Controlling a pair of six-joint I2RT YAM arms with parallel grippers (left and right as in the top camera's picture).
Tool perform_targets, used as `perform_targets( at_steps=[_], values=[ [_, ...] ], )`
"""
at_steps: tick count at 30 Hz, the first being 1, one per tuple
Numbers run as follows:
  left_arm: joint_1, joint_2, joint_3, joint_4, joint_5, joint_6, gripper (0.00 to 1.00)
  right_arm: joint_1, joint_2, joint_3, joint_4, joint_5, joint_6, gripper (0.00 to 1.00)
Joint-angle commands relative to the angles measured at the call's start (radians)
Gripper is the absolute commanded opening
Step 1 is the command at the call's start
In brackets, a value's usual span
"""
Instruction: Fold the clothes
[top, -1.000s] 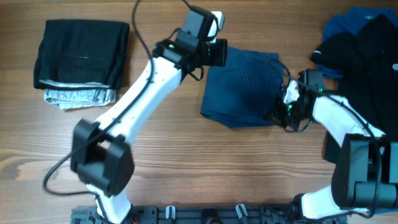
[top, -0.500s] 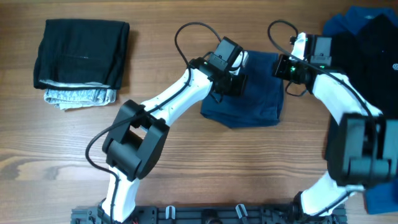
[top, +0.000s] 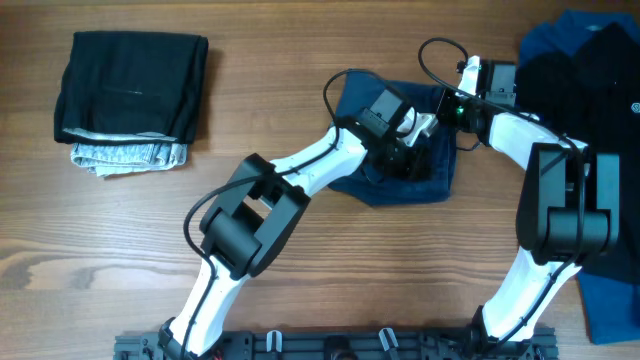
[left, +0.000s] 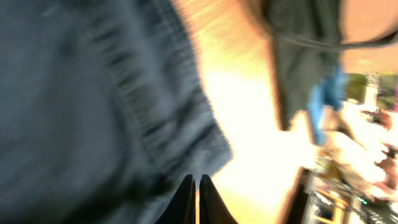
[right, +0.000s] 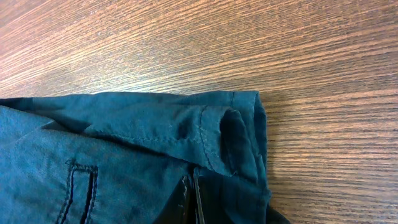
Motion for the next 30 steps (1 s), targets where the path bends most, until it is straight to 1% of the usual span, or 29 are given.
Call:
perform_targets(
  at_steps=[1,5,7,8,13,14,16,18,19,21,22,23,25,26,28,30],
  values=[
    [0.040,0.010,-0.001,0.018,0.167,-0.006,0.04,0.003,0.069,-0.028,-0.051,0.011,-0.009,0.04],
    [0.045,0.032,-0.001,0.035,0.175,-0.006,0.04,0.003,0.069,-0.028,-0.054,0.011,-0.009,0.04],
    [0.045,0.064,-0.001,0.078,0.241,-0.007,0.04,0.003,0.069,-0.028,-0.053,0.012,-0.009,0.04],
    [0.045,0.079,-0.001,0.086,0.245,-0.027,0.04,0.003,0.069,-0.028,-0.053,0.012,-0.009,0.04],
    [0.045,0.200,-0.001,0.088,0.242,-0.029,0.04,0.003,0.069,-0.028,-0.054,0.012,-0.009,0.05],
    [0.045,0.216,-0.001,0.087,0.242,-0.049,0.04,0.003,0.069,-0.028,-0.055,0.012,-0.009,0.05],
    [0.048,0.193,0.004,0.089,0.242,-0.082,0.04,0.003,0.069,-0.028,-0.055,0.012,-0.010,0.05],
    [0.061,0.130,0.014,0.088,0.238,-0.082,0.04,0.003,0.069,-0.028,-0.055,0.012,-0.009,0.06],
    [0.075,0.081,0.016,0.088,0.217,-0.087,0.04,0.003,0.069,-0.028,-0.054,0.012,-0.009,0.06],
    [0.104,0.005,0.016,0.072,0.116,-0.114,0.04,0.003,0.069,-0.028,-0.055,0.012,-0.009,0.06],
    [0.125,-0.027,0.016,0.037,0.039,-0.126,0.04,0.003,0.069,-0.028,-0.055,0.012,-0.009,0.06],
    [0.136,-0.037,0.016,0.012,0.000,-0.126,0.04,0.003,0.069,-0.028,-0.057,0.012,-0.009,0.06],
    [0.162,-0.029,0.015,-0.102,-0.157,-0.117,0.04,0.003,0.069,-0.028,-0.062,0.012,-0.010,0.06],
    [0.163,-0.017,0.015,-0.145,-0.200,-0.093,0.04,0.003,0.069,-0.028,-0.063,0.012,-0.010,0.06],
    [0.162,0.014,0.014,-0.224,-0.214,-0.047,0.04,0.003,0.069,-0.028,-0.063,0.012,-0.010,0.06],
    [0.161,0.041,0.010,-0.254,-0.223,-0.023,0.04,0.003,0.069,-0.028,-0.063,0.012,-0.010,0.07]
  ],
)
